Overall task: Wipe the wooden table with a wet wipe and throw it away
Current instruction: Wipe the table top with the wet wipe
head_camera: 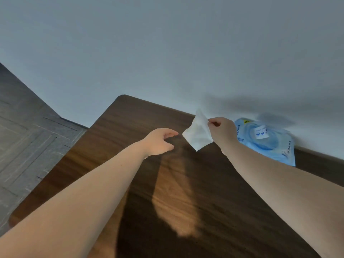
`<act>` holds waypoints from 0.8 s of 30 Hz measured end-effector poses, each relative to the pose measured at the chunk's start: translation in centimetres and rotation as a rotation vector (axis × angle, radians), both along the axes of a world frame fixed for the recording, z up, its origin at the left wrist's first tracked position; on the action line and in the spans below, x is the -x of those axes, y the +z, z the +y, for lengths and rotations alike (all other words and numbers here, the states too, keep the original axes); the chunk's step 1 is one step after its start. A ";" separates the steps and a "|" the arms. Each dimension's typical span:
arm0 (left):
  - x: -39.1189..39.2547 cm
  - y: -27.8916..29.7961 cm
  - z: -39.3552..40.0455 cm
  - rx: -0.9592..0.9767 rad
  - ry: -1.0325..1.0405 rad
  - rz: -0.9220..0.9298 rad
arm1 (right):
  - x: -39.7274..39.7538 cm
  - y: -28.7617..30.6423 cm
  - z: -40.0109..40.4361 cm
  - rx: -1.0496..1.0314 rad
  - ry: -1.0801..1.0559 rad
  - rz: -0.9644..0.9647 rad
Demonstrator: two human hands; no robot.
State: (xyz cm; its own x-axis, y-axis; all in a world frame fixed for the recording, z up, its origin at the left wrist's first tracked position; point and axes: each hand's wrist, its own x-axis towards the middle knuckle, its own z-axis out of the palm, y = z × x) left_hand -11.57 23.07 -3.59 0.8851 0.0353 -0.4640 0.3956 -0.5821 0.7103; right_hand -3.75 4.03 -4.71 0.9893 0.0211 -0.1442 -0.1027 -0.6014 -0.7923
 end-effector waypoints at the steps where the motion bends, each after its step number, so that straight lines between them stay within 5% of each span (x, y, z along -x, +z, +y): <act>1: 0.6 -0.9 1.2 -0.069 0.018 0.011 | 0.2 -0.3 1.2 0.035 0.080 -0.042; 7: 4.3 -5.7 5.5 -0.417 0.018 0.160 | 4.0 -4.4 7.3 0.282 0.668 0.050; 12: 7.2 -8.2 8.2 -0.681 -0.051 0.280 | 4.5 -8.1 10.0 0.479 0.645 -0.125; 16: 9.3 -10.1 10.4 -0.796 0.005 0.347 | 4.0 -11.3 11.5 0.748 0.749 -0.007; 24: 11.7 -13.1 12.2 -0.749 0.039 0.266 | 5.0 -13.8 18.8 0.744 0.812 -0.068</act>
State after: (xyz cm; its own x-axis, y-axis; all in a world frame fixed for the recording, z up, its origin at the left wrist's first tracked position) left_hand -23.27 35.25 -16.65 0.7394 0.4502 -0.5005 0.5269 -0.8498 0.0140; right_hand -8.70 22.83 -18.52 0.7270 0.5986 -0.3363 0.5688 -0.7994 -0.1934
